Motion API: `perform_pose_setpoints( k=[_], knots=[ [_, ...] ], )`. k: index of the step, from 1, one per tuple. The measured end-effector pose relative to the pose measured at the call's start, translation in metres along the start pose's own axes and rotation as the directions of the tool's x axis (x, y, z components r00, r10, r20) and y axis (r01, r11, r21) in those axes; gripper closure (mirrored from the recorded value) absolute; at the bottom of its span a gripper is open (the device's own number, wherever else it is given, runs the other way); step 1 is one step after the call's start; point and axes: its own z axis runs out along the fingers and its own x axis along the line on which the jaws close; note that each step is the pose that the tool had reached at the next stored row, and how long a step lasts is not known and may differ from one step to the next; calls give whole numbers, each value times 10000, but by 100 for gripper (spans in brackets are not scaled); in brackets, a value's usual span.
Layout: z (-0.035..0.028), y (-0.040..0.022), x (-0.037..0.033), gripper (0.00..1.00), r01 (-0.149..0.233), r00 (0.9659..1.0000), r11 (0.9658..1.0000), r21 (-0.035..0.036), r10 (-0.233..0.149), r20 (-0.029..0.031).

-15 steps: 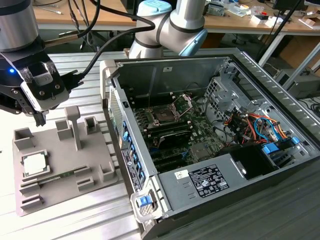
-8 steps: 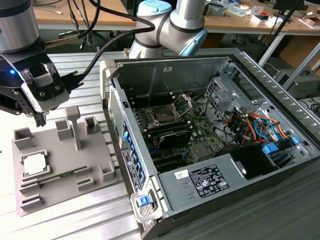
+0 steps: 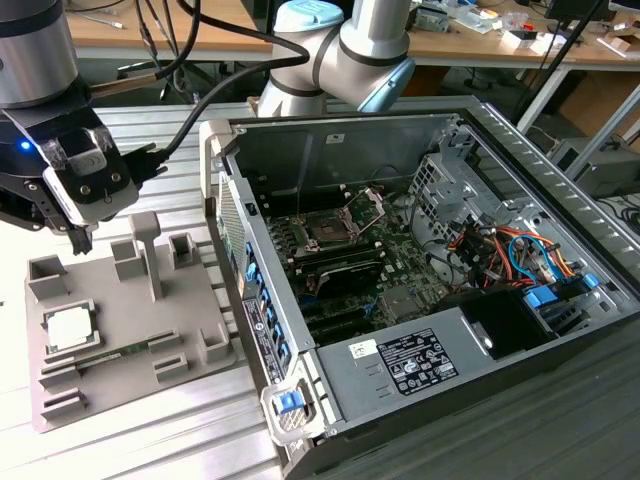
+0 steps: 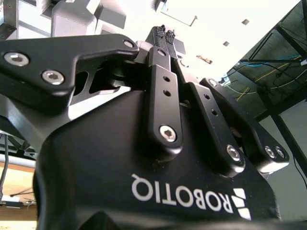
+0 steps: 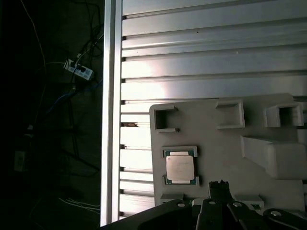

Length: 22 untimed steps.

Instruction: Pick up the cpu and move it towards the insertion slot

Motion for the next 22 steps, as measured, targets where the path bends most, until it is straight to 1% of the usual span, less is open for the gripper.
perform_pose_setpoints(
  k=[3, 5, 22],
  knots=[
    [5, 0, 0, 89, 0, 10000, 10000, 0, 0, 0],
    [35, -2, 0, 89, 0, 10000, 10000, 0, 0, 0],
    [63, -3, 0, 89, 1, 10000, 10000, 0, -1, 0]
  ],
)
